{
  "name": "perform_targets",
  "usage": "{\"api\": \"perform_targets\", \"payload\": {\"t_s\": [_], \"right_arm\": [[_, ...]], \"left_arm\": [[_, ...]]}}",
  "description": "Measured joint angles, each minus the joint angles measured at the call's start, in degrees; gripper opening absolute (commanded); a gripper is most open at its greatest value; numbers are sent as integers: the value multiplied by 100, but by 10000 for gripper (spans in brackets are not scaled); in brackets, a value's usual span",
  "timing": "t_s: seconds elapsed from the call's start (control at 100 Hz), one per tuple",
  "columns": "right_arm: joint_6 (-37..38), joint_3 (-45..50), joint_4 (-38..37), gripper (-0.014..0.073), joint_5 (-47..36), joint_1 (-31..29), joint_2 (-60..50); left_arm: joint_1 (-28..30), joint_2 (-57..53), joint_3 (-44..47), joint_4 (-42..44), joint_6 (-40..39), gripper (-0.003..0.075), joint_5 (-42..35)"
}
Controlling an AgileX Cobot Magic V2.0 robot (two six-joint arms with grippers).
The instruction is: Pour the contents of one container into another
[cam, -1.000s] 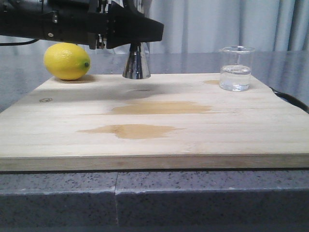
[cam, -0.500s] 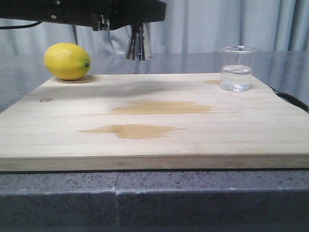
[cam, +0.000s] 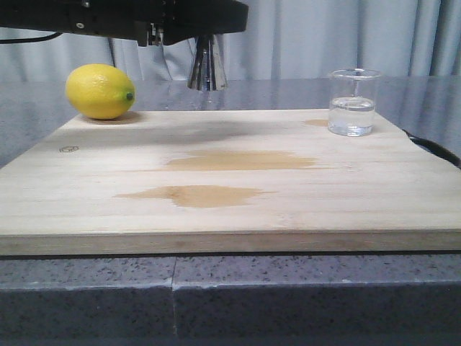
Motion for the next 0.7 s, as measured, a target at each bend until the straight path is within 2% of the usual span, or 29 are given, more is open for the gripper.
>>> {"api": "perform_targets", "payload": {"t_s": [0.15,0.29,0.43,0.7], "right_arm": [[0,11,287,575,-540,0,439],[0,319,355,575,-1453,8,747],[0,922,369,575,-2645,8,957],[0,2275,372,575,-5451,8,1435]], "left_arm": [[0,0,0,0,0,199,0],[0,0,0,0,0,199,8],[0,0,0,0,0,199,8],[0,0,0,0,0,199,8]]}}
